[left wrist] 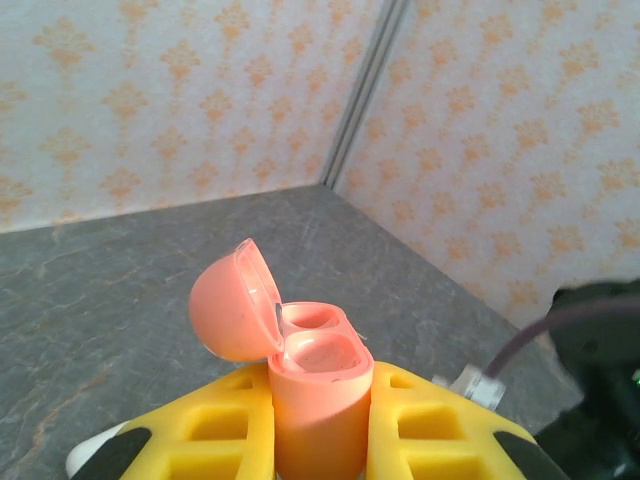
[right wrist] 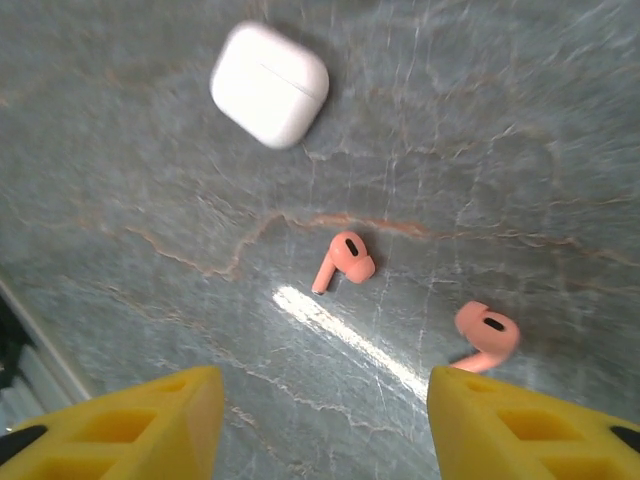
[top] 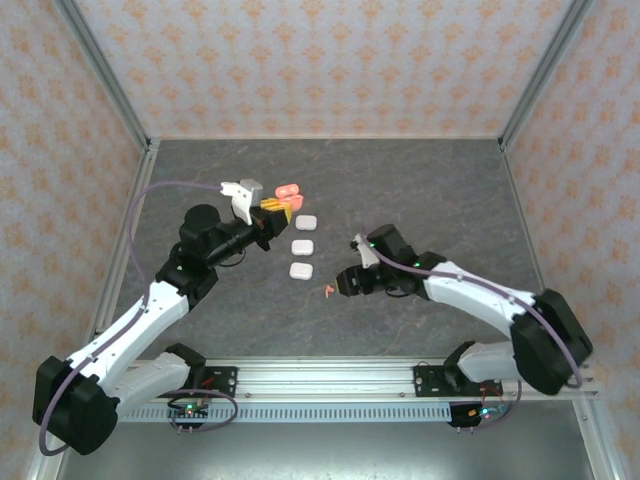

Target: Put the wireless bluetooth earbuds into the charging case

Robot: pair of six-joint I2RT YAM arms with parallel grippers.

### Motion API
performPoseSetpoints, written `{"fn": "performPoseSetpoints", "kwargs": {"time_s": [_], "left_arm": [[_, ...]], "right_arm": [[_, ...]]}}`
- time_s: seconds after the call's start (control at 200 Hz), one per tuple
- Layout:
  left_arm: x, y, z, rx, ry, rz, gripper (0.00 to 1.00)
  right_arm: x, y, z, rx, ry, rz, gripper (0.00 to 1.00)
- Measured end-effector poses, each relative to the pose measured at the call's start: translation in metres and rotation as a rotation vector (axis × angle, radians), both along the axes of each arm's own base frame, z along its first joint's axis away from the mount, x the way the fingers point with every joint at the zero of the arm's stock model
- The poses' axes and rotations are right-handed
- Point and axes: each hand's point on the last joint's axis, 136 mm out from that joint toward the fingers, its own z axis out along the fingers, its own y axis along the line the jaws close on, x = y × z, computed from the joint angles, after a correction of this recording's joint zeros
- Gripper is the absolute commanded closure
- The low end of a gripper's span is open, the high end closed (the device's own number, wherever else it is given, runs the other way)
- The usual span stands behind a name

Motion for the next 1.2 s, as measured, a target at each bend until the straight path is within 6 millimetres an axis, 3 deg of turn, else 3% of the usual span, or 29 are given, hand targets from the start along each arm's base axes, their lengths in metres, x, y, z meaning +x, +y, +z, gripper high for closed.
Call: {"fn": "performPoseSetpoints", "kwargs": {"time_s": [0.115,0.365,0.706,1.201], "left_arm": [[-0.001,0.0,0.003,-0.014,0.001,-0.001,1.0],[-0.011,0.004,0.02,-0.037,-0.039,-0.001,1.0],[-0.014,0.006,0.022,-0.04,-0.047,-0.001,1.0],[-0.013,0.005,0.017,-0.034,-0.032,0.0,1.0]], "right_arm": [[0.003,0.019,-0.019,-0.061,0.022,0.05,0.48],[0.027,0.045,-0.025,-0.108,-0.02,0.089,0.52],[0.028,0.045,-0.056,-0.188,0.025,0.123,0.58],[0.022,0.041,-0.06,-0.215,0.039,0.15,0.67]]}}
